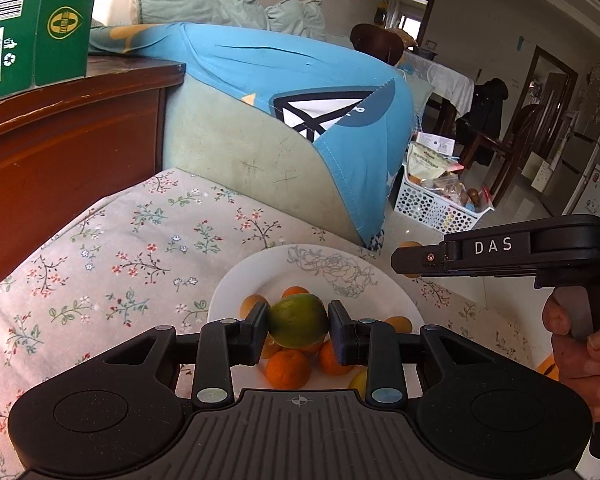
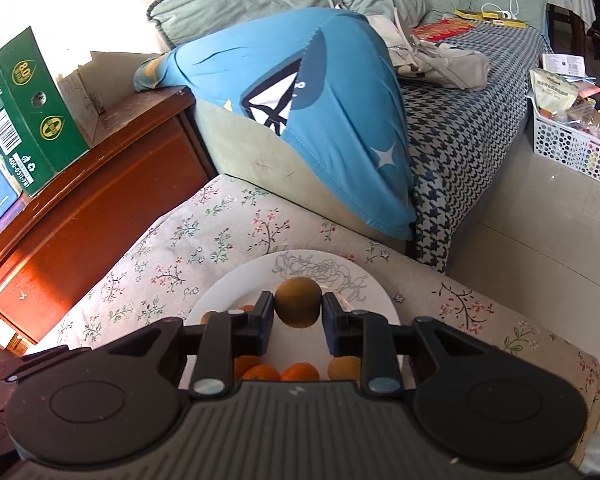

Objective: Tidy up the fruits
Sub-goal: 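Carry the kiwi and green fruit over the white plate with both tools, then lower both fruits onto the plate and open both tools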

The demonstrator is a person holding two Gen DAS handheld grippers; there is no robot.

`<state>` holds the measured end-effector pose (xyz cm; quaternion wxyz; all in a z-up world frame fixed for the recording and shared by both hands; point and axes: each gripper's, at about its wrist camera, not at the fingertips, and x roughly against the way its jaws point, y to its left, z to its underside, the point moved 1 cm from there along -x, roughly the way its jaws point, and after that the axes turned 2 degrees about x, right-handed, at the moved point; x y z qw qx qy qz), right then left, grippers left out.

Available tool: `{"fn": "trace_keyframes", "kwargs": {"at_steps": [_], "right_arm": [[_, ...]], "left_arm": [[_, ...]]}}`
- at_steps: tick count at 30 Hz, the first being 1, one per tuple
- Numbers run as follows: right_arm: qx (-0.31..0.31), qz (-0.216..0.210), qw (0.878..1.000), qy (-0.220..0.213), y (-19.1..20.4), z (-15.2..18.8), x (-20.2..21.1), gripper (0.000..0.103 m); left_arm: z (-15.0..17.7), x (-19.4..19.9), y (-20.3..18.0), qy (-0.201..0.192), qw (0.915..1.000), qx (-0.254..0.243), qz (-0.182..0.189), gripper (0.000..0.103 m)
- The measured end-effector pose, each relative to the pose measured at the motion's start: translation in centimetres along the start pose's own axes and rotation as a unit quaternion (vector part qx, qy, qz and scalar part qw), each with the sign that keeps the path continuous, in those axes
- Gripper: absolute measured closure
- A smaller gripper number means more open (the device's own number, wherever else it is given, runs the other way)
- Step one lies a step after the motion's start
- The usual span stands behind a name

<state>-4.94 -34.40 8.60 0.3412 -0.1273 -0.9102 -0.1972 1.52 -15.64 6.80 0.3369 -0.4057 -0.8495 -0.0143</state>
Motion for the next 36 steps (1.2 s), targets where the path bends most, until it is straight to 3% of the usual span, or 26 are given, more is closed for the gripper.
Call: {"fn": "trace_keyframes", "kwargs": {"at_steps": [14, 26, 27, 30, 36], "right_arm": [[-0.036, 0.030, 0.998, 0.033, -1.9, 0.7, -2.4, 0.077], [-0.066, 0.023, 0.997, 0.025, -2.5, 0.4, -2.1, 0.074], [-0.070, 0.021, 0.997, 0.023, -2.6, 0.3, -2.0, 0.073], [-0.071, 0.020, 0.997, 0.020, -2.6, 0.3, -1.7, 0.073], [-0.071, 0.015, 0.997, 0.019, -2.4, 0.3, -1.4, 0.072]], "left_arm": [[-0.2, -5.9, -1.7, 0.016, 0.9994, -0.015, 0.025, 0.073], [-0.9, -4.5, -1.4, 0.006, 0.9998, -0.014, 0.011, 0.070], [-1.1, -4.2, -1.2, 0.005, 0.9999, -0.012, 0.008, 0.068], [-1.4, -3.0, -1.0, -0.002, 0.9999, -0.008, -0.007, 0.045], [-1.9, -1.2, -0.5, -0.001, 0.9996, -0.015, -0.025, 0.037]]}}
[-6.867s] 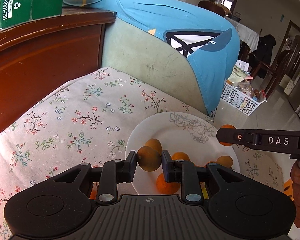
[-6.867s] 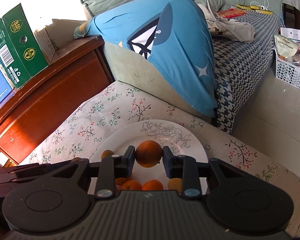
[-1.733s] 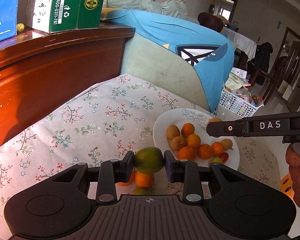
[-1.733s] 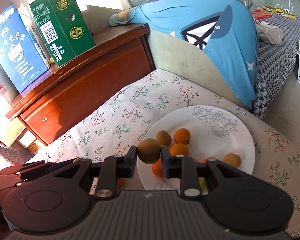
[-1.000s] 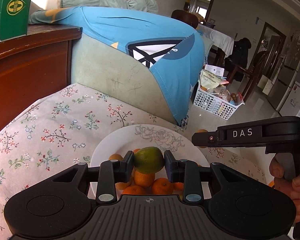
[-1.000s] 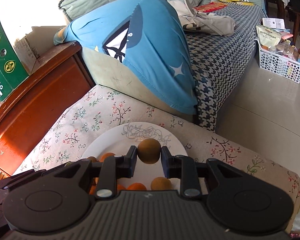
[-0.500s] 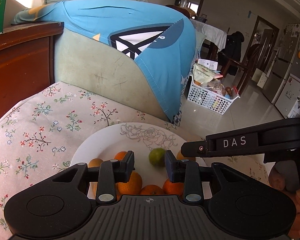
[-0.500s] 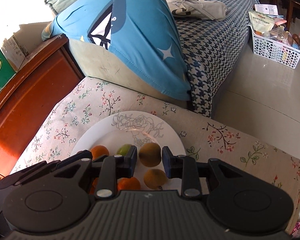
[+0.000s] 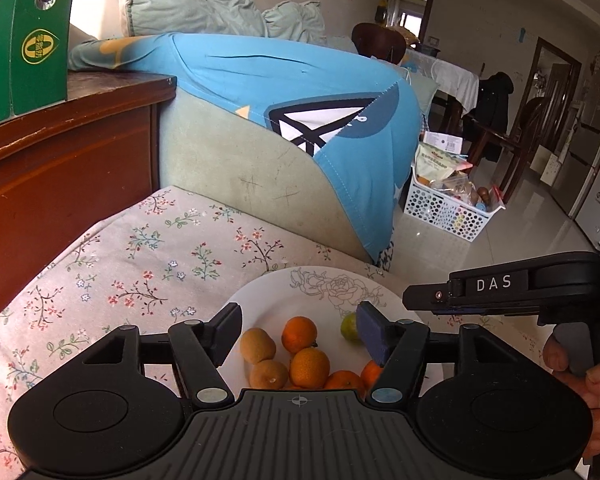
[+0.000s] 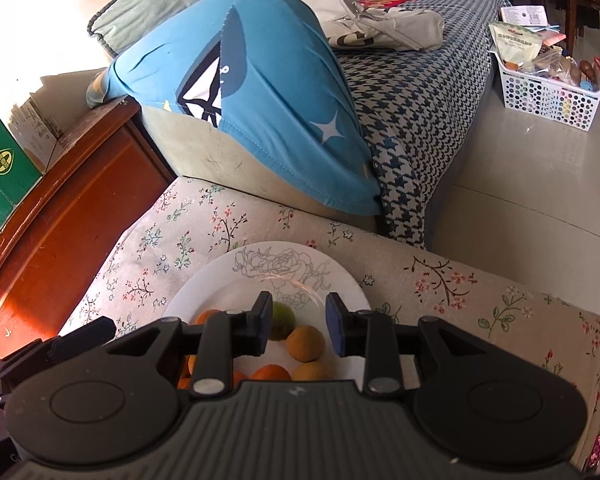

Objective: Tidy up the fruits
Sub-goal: 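Lower both fruits onto the plate and open both tools, then move both open tools back toward the remaining fruits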

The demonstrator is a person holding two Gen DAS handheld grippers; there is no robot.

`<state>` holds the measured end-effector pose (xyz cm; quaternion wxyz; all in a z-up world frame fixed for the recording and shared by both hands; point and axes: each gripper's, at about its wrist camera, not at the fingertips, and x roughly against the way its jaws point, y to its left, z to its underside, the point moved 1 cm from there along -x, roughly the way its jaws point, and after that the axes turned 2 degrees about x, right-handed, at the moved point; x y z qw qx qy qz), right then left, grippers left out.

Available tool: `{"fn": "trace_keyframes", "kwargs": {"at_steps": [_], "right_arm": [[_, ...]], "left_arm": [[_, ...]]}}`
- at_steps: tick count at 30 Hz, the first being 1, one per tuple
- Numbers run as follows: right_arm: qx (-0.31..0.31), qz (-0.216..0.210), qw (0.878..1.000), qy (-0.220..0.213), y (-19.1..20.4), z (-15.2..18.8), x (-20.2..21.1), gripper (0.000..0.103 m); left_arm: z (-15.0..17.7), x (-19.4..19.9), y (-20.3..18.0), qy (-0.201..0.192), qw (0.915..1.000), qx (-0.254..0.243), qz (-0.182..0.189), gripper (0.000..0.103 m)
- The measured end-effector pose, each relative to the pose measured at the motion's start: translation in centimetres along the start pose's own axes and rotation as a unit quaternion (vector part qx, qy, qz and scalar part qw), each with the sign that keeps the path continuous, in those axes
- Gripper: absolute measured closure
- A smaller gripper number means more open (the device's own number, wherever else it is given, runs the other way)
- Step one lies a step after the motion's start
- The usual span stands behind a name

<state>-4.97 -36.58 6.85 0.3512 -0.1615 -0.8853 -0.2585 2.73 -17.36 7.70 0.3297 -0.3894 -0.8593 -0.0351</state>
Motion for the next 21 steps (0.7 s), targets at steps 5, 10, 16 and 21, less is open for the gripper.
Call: {"fn": "trace_keyframes", "kwargs": {"at_steps": [5, 10, 16, 21], "right_arm": [[0.009, -0.007, 1.000, 0.003, 0.6, 0.3, 0.2, 0.070], [0.017, -0.008, 1.000, 0.008, 1.3, 0.8, 0.1, 0.067], [0.035, -0.014, 0.999, 0.016, 2.5, 1.4, 0.1, 0.067], [0.042, -0.017, 0.999, 0.016, 3.2, 1.7, 0.2, 0.065]], "left_arm": [[-0.1, 1.1, 1.2, 0.010, 0.9997, 0.007, -0.021, 0.034], [0.4, 1.9, 2.3, 0.024, 0.9989, 0.019, -0.035, 0.033], [1.1, 2.7, 2.6, 0.039, 0.9975, 0.013, -0.057, 0.029], [1.4, 3.3, 2.5, 0.042, 0.9972, 0.008, -0.061, 0.028]]}}
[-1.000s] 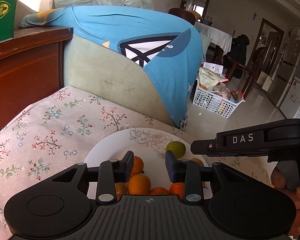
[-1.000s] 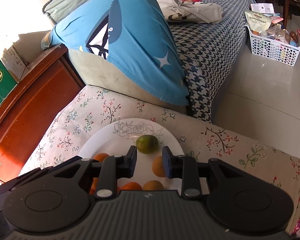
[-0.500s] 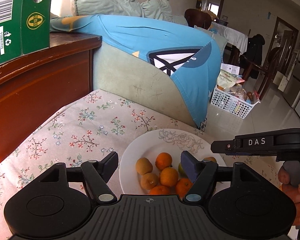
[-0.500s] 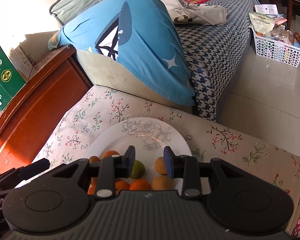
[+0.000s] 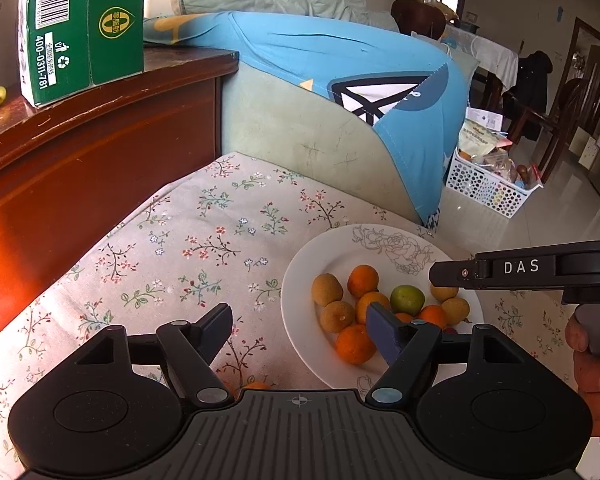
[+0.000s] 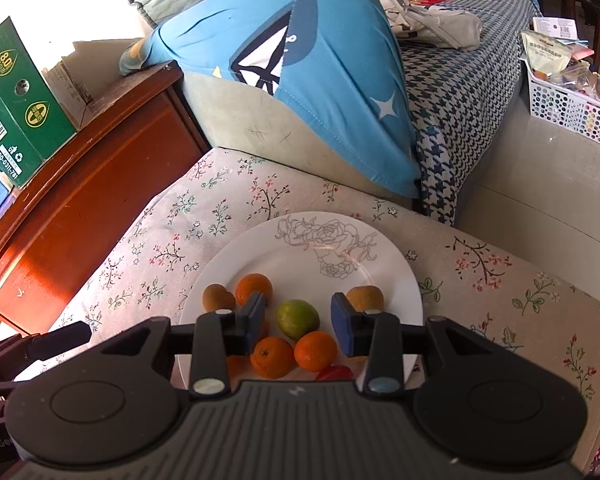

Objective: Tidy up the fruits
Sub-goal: 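Move both open tools back toward the remaining fruits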

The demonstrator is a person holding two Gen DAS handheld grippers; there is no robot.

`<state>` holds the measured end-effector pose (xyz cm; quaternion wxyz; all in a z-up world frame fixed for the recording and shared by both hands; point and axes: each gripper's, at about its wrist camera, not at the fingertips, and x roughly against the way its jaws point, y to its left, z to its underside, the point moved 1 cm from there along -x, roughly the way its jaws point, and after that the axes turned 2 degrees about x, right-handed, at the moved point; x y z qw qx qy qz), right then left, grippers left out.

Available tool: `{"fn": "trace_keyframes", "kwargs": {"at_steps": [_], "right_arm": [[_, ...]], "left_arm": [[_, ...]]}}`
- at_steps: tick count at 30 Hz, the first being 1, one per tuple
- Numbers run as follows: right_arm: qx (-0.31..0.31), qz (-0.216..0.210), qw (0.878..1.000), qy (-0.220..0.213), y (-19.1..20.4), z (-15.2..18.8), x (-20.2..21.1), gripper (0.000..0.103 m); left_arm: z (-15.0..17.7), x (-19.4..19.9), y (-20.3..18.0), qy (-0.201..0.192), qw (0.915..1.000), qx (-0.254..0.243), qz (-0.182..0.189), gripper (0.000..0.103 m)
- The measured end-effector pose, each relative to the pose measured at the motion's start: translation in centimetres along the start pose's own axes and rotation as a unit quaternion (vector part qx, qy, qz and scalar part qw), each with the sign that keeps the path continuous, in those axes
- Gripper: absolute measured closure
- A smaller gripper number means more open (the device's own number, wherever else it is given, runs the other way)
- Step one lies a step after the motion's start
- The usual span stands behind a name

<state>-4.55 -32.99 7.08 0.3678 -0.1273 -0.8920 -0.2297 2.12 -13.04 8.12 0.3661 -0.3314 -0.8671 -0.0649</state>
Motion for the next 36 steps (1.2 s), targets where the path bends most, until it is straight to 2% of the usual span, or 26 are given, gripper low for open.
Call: {"fn": "trace_keyframes", "kwargs": {"at_steps": [15, 24, 28, 36], "right_arm": [[0.025, -0.011, 1.000, 0.003, 2.3, 1.7, 1.0, 0.064], [0.056, -0.048, 0.997, 0.004, 4.8, 3.8, 2.6, 0.064], [0.083, -0.061, 0.994, 0.019, 6.3, 5.6, 2.8, 0.064], [0.125, -0.085, 0.987, 0.055, 9.0, 9.2, 2.0, 0.064]], "left_arm": [[1.0, 2.3, 2.1, 0.004, 0.9994, 0.009, -0.033, 0.026], [2.2, 4.3, 5.4, -0.003, 0.9981, 0.041, -0.046, 0.025], [3.1, 4.7, 7.2, 0.004, 0.9966, 0.061, -0.055, 0.025], [4.7, 5.1, 8.4, 0.014, 0.9954, 0.069, -0.065, 0.025]]}}
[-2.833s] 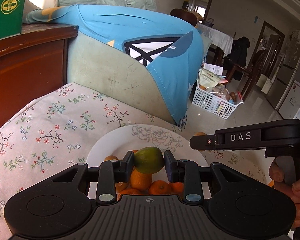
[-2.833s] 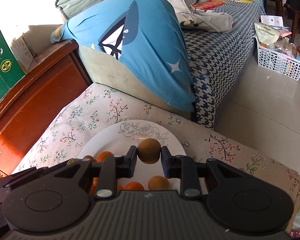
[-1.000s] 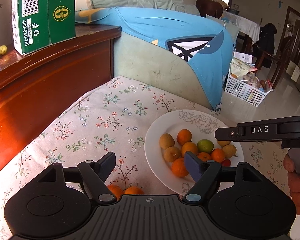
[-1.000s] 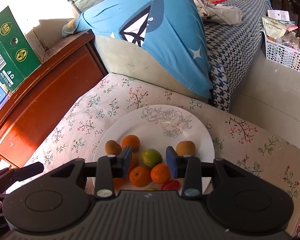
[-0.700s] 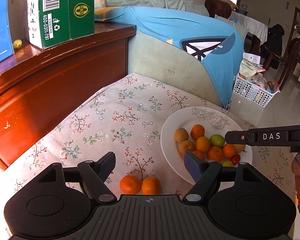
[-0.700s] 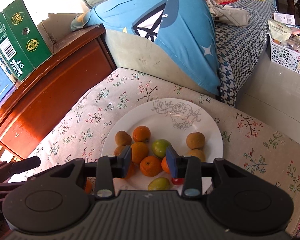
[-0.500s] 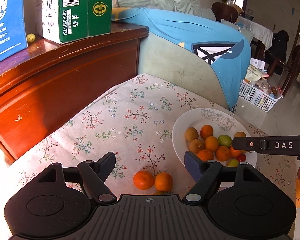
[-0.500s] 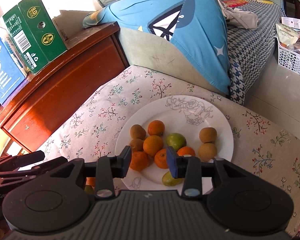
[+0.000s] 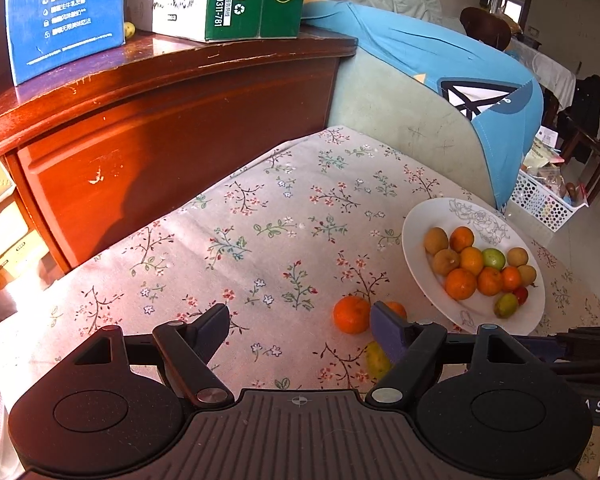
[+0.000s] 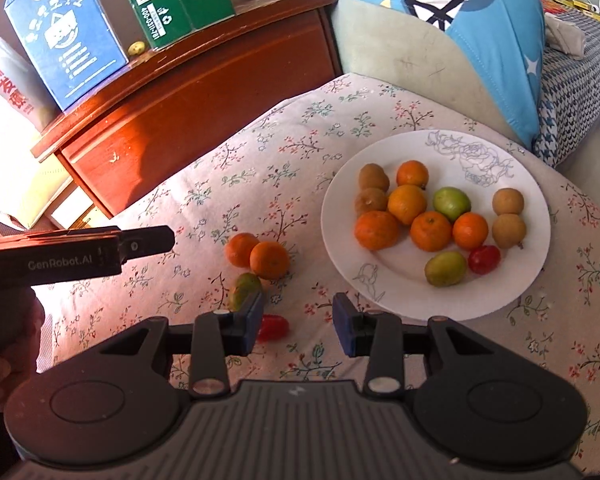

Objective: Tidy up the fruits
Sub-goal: 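Move both open tools back toward the remaining fruits, then close the right tool on the red tomato while the left tool grasps a green fruit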

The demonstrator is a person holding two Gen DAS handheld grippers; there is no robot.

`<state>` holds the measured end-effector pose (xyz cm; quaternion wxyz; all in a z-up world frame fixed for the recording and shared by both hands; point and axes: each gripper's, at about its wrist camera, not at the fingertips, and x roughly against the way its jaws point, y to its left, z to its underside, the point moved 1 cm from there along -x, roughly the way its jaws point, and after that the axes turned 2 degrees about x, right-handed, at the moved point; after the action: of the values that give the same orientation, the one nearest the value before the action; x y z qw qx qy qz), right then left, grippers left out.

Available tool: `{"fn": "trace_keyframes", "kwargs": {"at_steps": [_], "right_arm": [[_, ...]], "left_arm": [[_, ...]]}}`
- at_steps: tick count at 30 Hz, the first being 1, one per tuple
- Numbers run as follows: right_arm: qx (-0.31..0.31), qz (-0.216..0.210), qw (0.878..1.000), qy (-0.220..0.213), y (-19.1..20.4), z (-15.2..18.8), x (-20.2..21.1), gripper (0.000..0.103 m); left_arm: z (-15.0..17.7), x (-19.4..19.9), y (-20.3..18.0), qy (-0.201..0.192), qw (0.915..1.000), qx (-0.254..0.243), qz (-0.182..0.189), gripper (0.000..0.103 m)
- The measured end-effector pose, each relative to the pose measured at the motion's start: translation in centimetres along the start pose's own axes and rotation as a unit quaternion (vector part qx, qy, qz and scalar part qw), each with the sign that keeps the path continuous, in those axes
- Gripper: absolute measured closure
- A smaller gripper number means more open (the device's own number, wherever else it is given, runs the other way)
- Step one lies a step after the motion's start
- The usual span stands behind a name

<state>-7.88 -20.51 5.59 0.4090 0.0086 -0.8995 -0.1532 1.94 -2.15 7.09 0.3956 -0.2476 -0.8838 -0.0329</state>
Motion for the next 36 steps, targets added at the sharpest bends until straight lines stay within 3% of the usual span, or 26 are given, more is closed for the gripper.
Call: {"fn": "trace_keyframes", "kwargs": {"at_steps": [7, 17, 21, 36], "right_arm": [[0.035, -0.003, 0.999, 0.031, 2.1, 1.5, -2.1, 0.064], [0.046, 0.014, 0.998, 0.036, 2.5, 1.6, -3.8, 0.064], [0.055, 0.017, 0.997, 0.041, 2.9, 1.8, -4.4, 0.071], [0.036, 0.044, 0.998, 0.035, 1.0, 1.8, -2.3, 0.075]], "left_arm": [[1.0, -0.1, 0.6, 0.011, 0.9999, 0.003, -0.003, 0.025], [1.3, -0.6, 0.8, 0.019, 0.9998, 0.012, -0.001, 0.025], [1.5, -1.0, 0.6, 0.022, 0.9997, 0.010, 0.001, 0.025], [3.0, -2.8, -2.5, 0.039, 0.9985, -0.024, 0.032, 0.026]]}}
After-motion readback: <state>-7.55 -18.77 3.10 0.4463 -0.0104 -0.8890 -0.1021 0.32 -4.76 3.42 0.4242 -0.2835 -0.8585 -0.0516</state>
